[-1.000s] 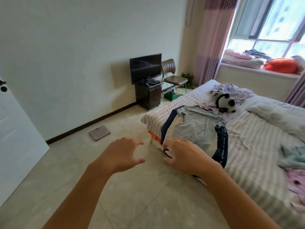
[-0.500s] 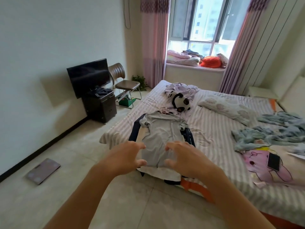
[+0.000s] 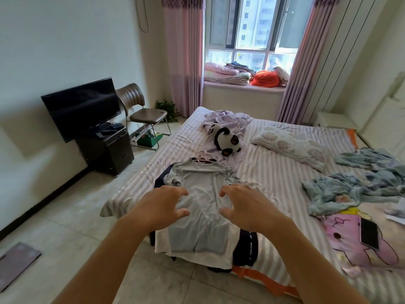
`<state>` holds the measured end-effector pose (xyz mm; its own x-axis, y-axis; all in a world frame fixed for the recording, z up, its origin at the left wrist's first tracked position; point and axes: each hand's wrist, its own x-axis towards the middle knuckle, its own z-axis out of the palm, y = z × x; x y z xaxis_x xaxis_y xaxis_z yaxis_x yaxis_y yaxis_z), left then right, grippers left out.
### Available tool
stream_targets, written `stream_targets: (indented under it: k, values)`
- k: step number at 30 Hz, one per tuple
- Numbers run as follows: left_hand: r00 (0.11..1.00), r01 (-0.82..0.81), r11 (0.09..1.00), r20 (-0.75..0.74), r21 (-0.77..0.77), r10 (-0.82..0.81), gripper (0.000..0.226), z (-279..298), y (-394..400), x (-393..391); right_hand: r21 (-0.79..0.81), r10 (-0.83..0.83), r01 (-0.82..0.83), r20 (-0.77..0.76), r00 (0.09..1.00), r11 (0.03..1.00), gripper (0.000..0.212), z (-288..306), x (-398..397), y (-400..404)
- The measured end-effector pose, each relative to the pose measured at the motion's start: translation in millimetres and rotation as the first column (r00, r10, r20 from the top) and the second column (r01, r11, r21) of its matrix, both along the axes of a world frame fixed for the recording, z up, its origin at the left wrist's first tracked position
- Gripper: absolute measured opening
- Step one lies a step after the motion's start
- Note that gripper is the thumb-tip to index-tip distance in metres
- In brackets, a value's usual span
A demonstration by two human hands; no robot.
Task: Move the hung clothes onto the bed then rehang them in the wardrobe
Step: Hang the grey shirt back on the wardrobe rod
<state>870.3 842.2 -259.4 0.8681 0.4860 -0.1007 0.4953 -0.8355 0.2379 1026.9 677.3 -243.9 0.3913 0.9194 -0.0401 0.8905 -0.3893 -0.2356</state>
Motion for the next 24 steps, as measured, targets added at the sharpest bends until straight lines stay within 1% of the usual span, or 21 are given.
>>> stream_targets:
  k: [5, 8, 14, 19, 24]
  values:
    - [1.0, -0.017, 1.0, 0.01, -0.022, 0.017, 0.063, -5, 45, 61, -0.016, 0.019, -0.019, 0.019, 1.0, 1.0, 0.042, -4, 60, 48]
    - [1.0, -0.02, 0.999, -0.016, -0.04, 0.019, 0.062, -11, 69, 91, -0.03, 0.023, -0.023, 0.005, 1.0, 0.999, 0.045, -11, 89, 71]
    - [1.0, -0.015, 0.997, 0.01, -0.071, 0.016, 0.058, -26, 131, 151, -0.046, -0.005, 0.005, -0.016, 1.0, 0.999, 0.044, -29, 151, 130]
    - [1.0, 0.016, 0.998, -0.006, -0.053, -0.016, 0.056, -45, 193, 199, -0.031, -0.041, 0.039, -0.038, 0.998, 0.999, 0.044, -48, 195, 193]
    - [1.0, 0.01, 0.996, -0.027, -0.086, -0.012, 0.044, -59, 264, 245, -0.028, -0.063, 0.061, -0.062, 0.996, 0.998, 0.04, -60, 241, 268]
